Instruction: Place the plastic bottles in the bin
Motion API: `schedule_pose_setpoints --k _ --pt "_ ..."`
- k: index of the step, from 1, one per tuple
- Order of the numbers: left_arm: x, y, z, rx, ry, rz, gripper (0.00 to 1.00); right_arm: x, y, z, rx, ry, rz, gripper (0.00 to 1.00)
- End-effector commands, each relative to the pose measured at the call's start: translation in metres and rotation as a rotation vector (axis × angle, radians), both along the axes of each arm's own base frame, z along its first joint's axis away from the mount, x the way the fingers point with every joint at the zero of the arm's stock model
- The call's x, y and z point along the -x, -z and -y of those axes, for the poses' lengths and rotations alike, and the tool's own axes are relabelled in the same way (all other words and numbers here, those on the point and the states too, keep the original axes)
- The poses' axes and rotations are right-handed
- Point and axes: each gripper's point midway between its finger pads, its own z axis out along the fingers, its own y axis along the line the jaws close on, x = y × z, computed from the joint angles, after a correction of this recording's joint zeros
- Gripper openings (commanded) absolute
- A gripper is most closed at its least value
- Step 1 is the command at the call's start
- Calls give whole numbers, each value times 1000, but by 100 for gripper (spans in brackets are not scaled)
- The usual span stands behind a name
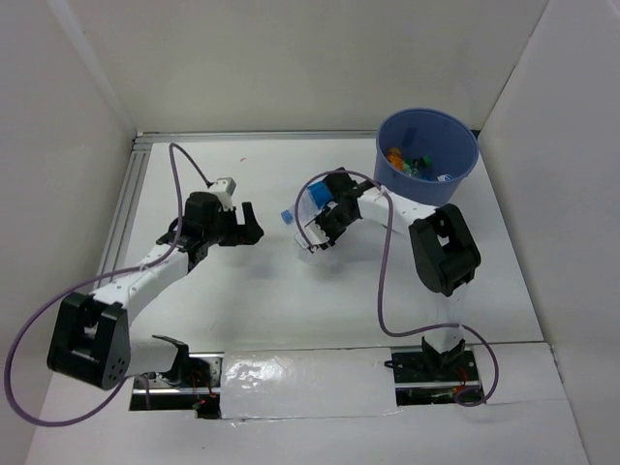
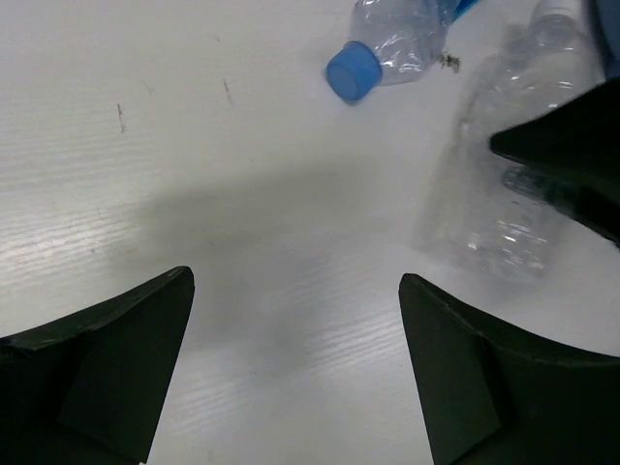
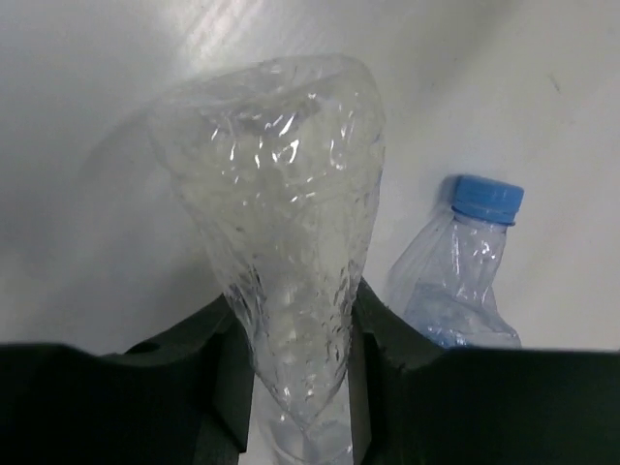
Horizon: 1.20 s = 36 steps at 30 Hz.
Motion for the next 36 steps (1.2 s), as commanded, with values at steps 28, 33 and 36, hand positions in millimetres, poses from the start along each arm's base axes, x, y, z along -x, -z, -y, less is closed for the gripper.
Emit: schedule_pose_setpoints --k 28,33,36 --pt "-125 35 154 -207 665 228 84 -80 -338 168 -910 999 -284 72" --pt "-132 61 161 -286 635 191 84 -73 -339 196 -950 1056 -323 100" --pt "-149 73 160 -360 555 158 80 -62 -343 208 -973 1052 -331 100"
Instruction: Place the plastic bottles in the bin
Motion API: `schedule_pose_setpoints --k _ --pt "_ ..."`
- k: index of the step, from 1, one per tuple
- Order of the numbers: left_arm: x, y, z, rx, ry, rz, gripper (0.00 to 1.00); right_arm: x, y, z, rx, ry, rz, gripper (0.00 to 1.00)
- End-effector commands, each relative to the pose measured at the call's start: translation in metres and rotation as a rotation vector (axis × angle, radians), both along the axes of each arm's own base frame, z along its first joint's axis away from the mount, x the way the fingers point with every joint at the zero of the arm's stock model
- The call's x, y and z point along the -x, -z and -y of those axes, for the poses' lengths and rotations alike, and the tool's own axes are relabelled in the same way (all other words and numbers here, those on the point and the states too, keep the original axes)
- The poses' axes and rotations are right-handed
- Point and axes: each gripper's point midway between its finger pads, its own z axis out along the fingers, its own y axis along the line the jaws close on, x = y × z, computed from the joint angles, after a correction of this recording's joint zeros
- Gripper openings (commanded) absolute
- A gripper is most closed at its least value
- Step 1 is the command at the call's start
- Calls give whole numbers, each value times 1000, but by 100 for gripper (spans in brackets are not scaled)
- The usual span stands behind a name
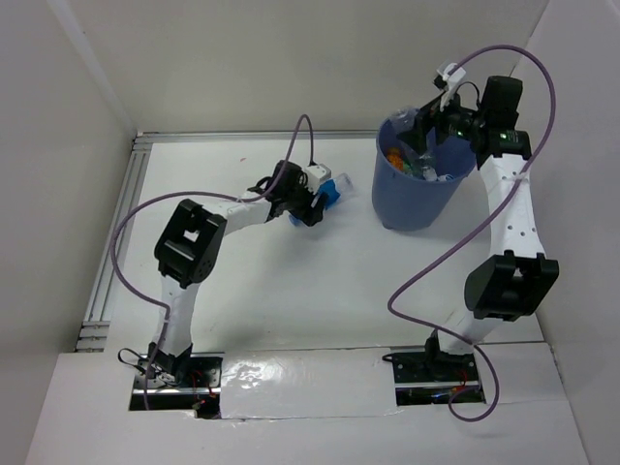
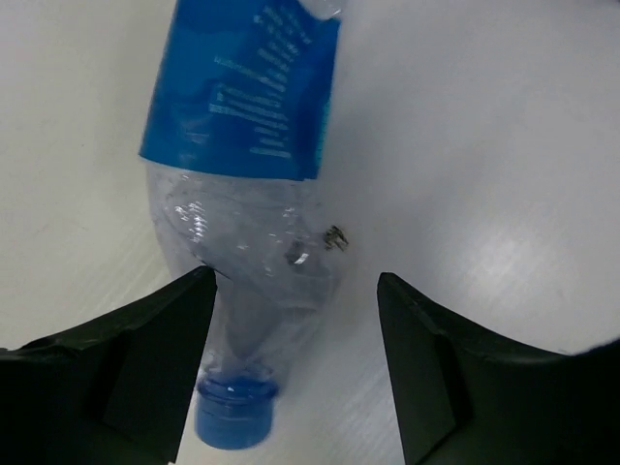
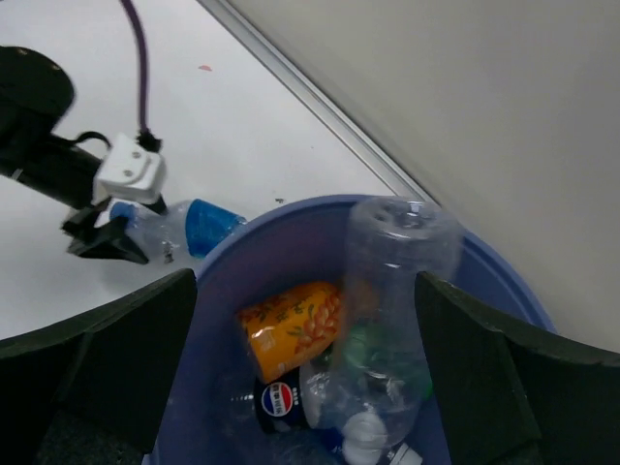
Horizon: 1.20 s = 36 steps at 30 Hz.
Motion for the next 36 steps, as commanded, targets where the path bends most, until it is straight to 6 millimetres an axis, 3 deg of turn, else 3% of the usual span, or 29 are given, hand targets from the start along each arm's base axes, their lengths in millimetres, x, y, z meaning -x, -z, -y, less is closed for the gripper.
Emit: schedule_pose_setpoints --k 1,3,4,5,6,8,9,10,12,13,14,15,16,17,18,19,20,22,27,31,32,33,35,36 --pt "-28 4 -7 -92 -106 42 78 31 -25 5 -55 -33 29 100" --pt "-31 18 -8 -111 -132 5 69 45 -29 7 -59 -47 37 100" --pt "-31 18 -8 -118 -131 -6 63 48 -21 13 -66 -36 19 100" --pt "-28 22 -3 -125 -122 -16 44 56 -24 14 -67 -35 29 100" --pt "-26 24 -4 -127 -127 -31 32 61 -25 14 -77 -53 35 100" --pt "-24 27 -2 -125 -115 -47 18 69 -19 21 -96 -55 15 100" --pt "-17 18 -3 -107 -116 -50 3 82 -24 20 -123 -98 16 95" --pt "-14 11 -5 -103 -116 -44 3 81 -19 24 -128 -87 4 91" --pt "-13 -16 -2 -41 -129 -5 0 94 -19 23 -152 -129 -4 75" --pt "-7 -22 -5 -25 -136 3 0 100 -21 30 -155 -127 1 57" --pt "-7 -65 -5 32 -143 72 0 102 -19 32 -167 -123 -15 31" --pt "-7 -88 -1 89 -147 109 0 106 -18 33 -187 -123 -27 9" --pt "-5 -110 1 131 -139 135 0 106 -15 37 -192 -123 -28 6" --pt "-1 -149 2 189 -133 190 0 110 -12 45 -197 -101 -32 6" --pt "4 -168 6 234 -111 209 0 109 -9 49 -198 -90 -33 12" --pt "4 -197 9 293 -107 252 0 110 -1 52 -220 -84 -60 62" --pt "8 -222 16 335 -95 290 0 113 -2 56 -220 -66 -55 99" --pt "17 -275 24 423 -66 362 0 115 8 64 -229 -31 -75 100" --pt "41 -347 53 585 18 449 0 124 13 72 -197 18 -47 100" --pt "45 -364 92 681 86 433 0 130 14 74 -207 18 -44 100" --pt "47 -385 101 729 91 451 0 131 19 77 -218 30 -61 100" --pt "42 -369 120 732 103 414 0 132 18 75 -222 21 -59 100" --pt "39 -382 134 816 102 422 0 138 18 74 -218 19 -52 100" --pt "35 -398 135 859 95 449 0 139 23 74 -222 18 -62 100"
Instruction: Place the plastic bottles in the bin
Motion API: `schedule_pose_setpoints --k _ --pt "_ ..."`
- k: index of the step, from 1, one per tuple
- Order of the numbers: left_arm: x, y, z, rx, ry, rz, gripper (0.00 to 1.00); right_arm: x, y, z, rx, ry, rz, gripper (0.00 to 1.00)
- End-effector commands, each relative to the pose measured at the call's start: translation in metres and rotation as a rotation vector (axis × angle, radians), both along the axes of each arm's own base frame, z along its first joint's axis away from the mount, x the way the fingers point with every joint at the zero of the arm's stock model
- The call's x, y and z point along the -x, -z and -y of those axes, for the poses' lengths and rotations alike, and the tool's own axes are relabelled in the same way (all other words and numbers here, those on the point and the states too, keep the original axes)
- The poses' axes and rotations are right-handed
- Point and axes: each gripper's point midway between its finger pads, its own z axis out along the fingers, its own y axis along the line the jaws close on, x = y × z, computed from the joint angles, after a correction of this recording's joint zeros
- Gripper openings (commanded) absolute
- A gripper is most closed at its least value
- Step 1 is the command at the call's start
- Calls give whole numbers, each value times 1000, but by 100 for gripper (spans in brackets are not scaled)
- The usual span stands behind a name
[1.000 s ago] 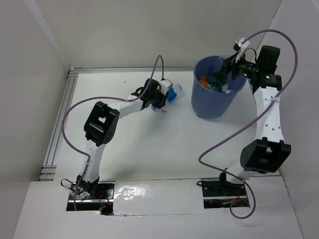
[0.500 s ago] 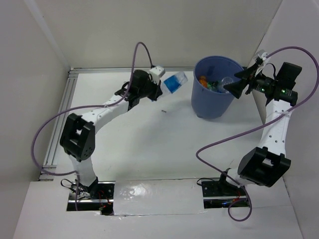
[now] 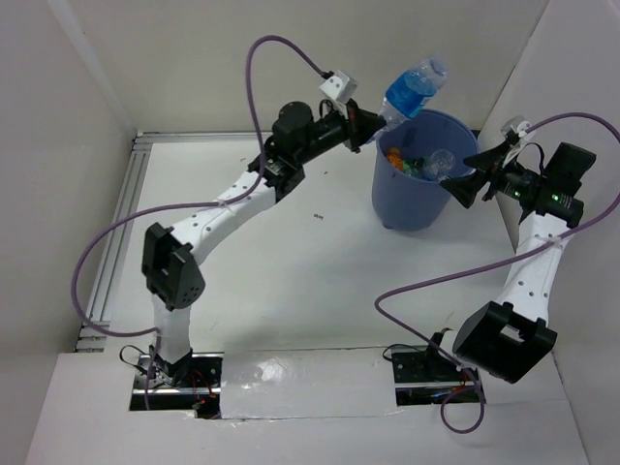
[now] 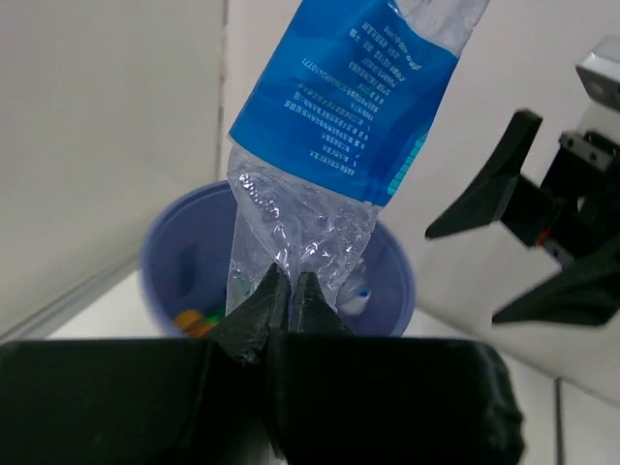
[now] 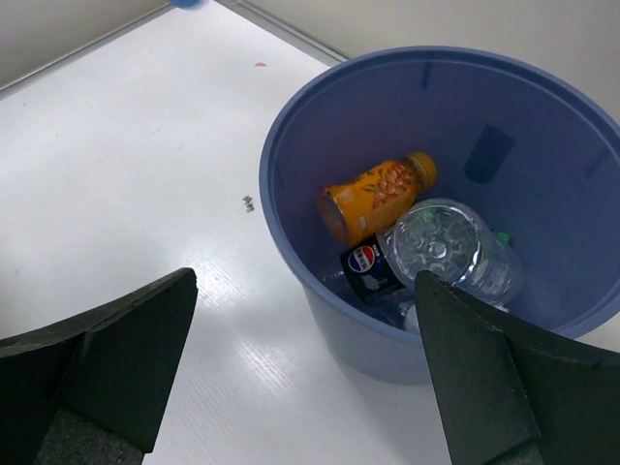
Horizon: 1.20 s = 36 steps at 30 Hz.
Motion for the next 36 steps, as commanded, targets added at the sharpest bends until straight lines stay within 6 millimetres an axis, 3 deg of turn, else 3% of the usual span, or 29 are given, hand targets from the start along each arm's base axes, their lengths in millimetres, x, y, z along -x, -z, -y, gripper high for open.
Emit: schedule_pose_setpoints --k 1,3,4,5,6,7,9,10,12,14,15,18,23,25,28,29,30,32,33,36 --pt "-11 -6 36 141 48 -21 0 17 -2 -6 -9 -16 10 100" --pt "-19 -9 45 201 60 -52 0 23 8 -7 -9 -20 0 100" --pt "-19 -32 46 249 73 -28 0 24 14 -8 -12 -23 -12 100" --pt "-33 -14 56 253 63 -65 0 29 18 -8 -18 -24 -20 100" --pt "-36 -14 59 275 73 -83 0 31 26 -10 -29 -26 -41 100" --pt "-35 -29 59 304 81 -62 0 33 31 -11 -32 -30 -51 100" --pt "-41 -19 68 318 73 -91 0 41 43 -13 -36 -31 -75 100" --pt "-41 -25 66 336 65 -92 0 42 48 -13 -41 -24 -93 100" --pt "-45 -18 67 333 55 -101 11 43 54 -12 -40 -17 -112 100" --pt "-47 -11 69 315 51 -123 30 43 57 -11 -35 -6 -127 100" --pt "-48 -4 70 299 47 -141 63 44 57 -10 -22 4 -125 100" --pt "-48 7 73 274 53 -165 99 44 58 -9 -16 10 -129 100" --pt "-42 -1 68 253 54 -138 100 43 60 -9 -23 12 -136 100" --pt "-31 -21 59 250 58 -94 100 43 63 -6 -13 32 -154 100" --pt "-13 -29 45 213 63 -55 100 35 64 5 -31 110 -204 100" --pt "7 -61 27 212 64 8 100 32 65 9 -30 140 -220 100" --pt "8 -41 19 156 50 -19 100 31 65 13 -23 172 -229 100" --pt "16 -23 -8 44 18 -31 100 23 66 29 -15 283 -266 100" --pt "35 -10 -29 -5 14 -47 100 21 66 34 -13 311 -273 100" --pt "53 33 -78 -114 -27 -102 100 20 67 41 6 364 -264 100"
